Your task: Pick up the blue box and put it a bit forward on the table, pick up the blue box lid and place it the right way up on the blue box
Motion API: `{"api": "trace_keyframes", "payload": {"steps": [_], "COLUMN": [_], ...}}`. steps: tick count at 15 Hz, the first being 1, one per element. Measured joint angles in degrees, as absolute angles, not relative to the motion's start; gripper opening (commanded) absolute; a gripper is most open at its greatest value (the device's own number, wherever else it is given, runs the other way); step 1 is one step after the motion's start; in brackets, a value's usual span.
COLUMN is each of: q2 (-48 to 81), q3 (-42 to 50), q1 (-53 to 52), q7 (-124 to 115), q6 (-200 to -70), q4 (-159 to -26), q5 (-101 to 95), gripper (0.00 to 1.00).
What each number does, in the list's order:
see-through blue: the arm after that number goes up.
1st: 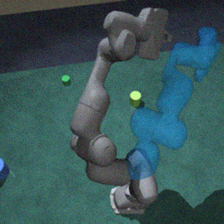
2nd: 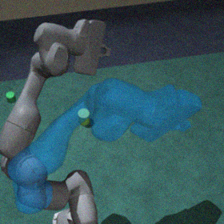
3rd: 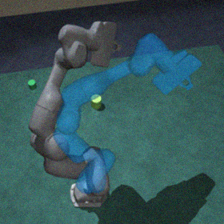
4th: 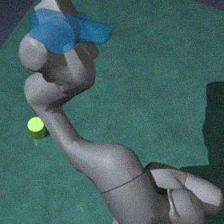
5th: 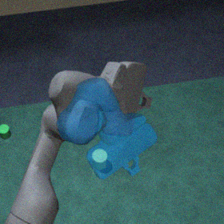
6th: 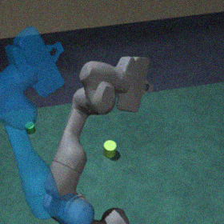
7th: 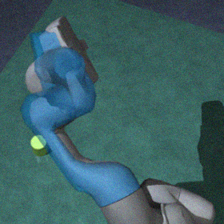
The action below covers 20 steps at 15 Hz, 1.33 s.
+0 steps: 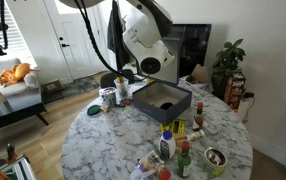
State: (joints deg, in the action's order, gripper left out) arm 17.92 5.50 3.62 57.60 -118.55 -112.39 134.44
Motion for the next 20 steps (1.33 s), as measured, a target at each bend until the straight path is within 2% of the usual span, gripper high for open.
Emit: {"api": "trace_keyframes", "payload": {"steps": [7, 20], "q2": [28.1, 34.4], "q3": [6.7, 7.5], "q1": [4.4, 5.7], "q7": [65.3, 74.2], "q6": [-107.6, -100.9], "q4": [-108.4, -105.4], "q5": [139.2, 143.1], "gripper": [0.01, 0.01]}}
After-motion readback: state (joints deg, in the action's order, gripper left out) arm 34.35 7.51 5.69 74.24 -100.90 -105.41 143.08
